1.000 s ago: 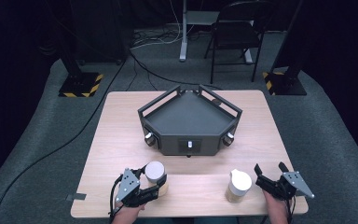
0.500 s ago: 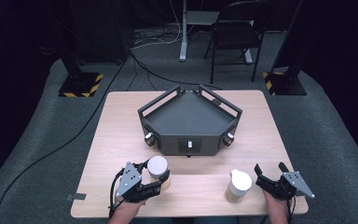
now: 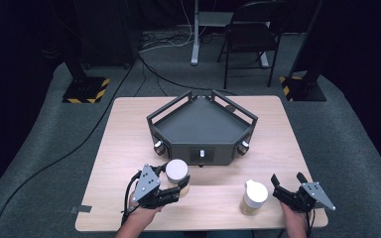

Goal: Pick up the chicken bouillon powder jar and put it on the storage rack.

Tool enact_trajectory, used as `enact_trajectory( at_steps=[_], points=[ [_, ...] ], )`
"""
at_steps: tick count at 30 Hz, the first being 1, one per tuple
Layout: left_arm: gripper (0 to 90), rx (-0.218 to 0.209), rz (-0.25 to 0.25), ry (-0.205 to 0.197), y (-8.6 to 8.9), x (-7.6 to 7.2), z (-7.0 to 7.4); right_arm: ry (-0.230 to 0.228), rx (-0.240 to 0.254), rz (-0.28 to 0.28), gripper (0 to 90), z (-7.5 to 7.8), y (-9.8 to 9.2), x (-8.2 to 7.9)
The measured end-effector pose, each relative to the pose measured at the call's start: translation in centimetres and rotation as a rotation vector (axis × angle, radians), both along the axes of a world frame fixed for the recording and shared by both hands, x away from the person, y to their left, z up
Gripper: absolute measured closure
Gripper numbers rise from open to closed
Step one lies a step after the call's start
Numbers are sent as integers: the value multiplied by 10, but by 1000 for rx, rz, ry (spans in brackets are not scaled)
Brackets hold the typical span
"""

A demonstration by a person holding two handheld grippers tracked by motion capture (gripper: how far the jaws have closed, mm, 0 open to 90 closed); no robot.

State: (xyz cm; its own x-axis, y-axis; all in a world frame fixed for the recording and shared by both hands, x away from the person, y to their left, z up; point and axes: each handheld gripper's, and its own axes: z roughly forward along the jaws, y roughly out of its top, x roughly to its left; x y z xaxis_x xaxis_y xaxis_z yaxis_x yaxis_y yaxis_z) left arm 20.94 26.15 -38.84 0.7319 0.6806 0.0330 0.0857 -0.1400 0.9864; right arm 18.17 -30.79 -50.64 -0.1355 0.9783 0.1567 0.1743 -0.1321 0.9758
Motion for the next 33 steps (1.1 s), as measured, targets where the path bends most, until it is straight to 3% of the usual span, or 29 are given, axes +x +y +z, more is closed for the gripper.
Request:
enact_trajectory(
  at_steps=[17, 29, 33],
  points=[
    [332, 1, 12, 2, -21, 16, 23, 2, 2, -8, 0, 0, 1, 0],
    [332, 16, 15, -27, -42, 31, 40, 4, -6, -2, 0, 1, 1, 1],
    [333, 2, 21, -30, -48, 32, 43, 5, 0, -2, 0, 1, 0, 1]
  ],
)
